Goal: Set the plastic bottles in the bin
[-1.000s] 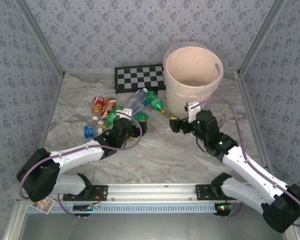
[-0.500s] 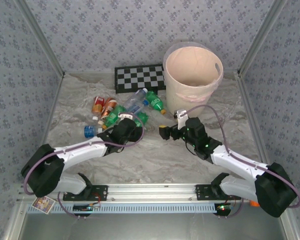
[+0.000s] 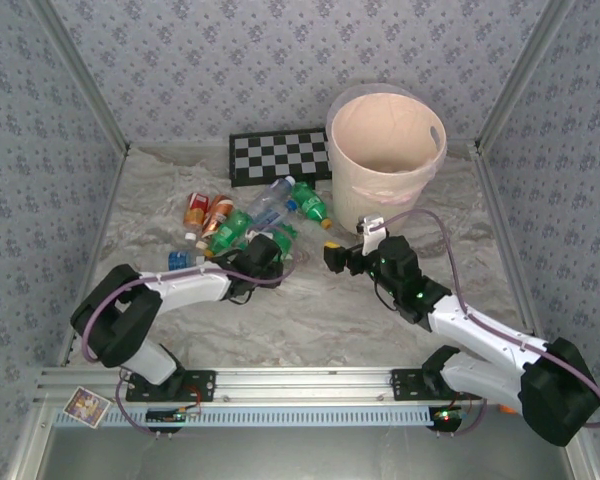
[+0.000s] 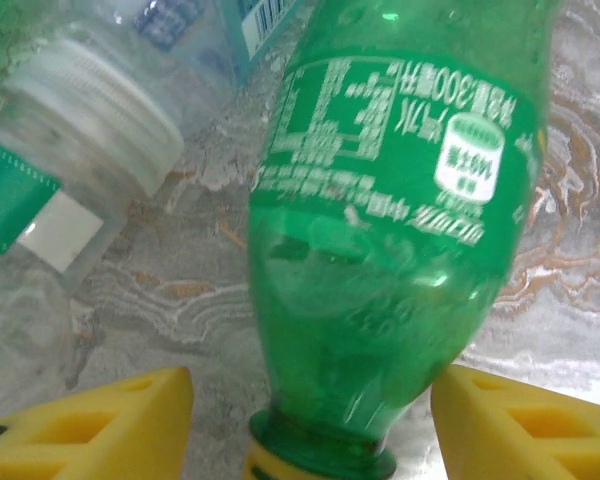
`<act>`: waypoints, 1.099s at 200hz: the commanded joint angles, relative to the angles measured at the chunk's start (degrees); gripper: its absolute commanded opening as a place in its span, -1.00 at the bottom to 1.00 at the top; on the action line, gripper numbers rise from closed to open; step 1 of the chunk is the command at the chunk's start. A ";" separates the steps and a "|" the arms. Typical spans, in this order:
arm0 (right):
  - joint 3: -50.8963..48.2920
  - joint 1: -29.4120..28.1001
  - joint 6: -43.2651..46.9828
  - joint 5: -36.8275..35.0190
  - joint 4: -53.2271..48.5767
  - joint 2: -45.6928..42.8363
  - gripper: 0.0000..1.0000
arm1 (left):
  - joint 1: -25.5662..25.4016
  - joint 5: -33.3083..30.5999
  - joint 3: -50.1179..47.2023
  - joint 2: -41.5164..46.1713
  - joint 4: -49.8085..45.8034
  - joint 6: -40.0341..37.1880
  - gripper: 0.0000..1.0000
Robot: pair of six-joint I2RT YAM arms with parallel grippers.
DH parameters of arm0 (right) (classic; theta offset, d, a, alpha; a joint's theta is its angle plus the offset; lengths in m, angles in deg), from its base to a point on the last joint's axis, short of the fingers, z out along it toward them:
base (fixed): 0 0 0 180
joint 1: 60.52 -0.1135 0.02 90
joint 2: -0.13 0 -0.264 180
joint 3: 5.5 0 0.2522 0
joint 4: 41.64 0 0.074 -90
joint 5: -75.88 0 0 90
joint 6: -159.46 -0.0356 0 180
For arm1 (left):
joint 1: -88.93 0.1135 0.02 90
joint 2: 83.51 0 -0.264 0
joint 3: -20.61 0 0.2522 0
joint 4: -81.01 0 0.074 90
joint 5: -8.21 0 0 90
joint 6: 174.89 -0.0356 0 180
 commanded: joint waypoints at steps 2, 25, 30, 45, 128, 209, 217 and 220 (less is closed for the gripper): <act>-0.43 -0.37 -0.22 -1.71 -0.23 -0.42 0.99 | 0.43 1.41 1.78 -1.63 0.04 -1.90 0.16; -0.47 -0.37 -0.23 -1.71 -0.14 -0.25 0.99 | 0.42 2.27 2.60 -3.72 -0.02 -2.22 0.07; -0.44 -0.37 -0.30 -1.74 -0.14 -0.25 0.99 | 0.47 2.49 2.56 -4.06 0.06 -2.22 0.05; -0.55 -0.41 -0.28 -1.69 -0.05 -0.25 0.99 | 0.45 2.67 2.50 -4.72 0.15 -2.22 0.01; -0.63 -0.58 -0.60 -1.77 0.29 -0.30 0.99 | -0.98 1.34 2.96 1.79 -3.44 -1.35 -0.71; -1.05 -1.07 -0.82 -2.26 1.25 0.19 0.99 | -4.59 -2.48 6.05 13.23 -7.37 -1.74 -0.71; -1.02 -1.15 -0.83 -2.30 1.27 0.21 0.99 | -4.61 -2.53 6.37 14.25 -7.52 -1.89 -0.70; -1.03 -1.16 -0.83 -2.30 1.27 0.27 0.99 | -4.75 -2.64 6.45 14.60 -7.56 -2.10 -0.70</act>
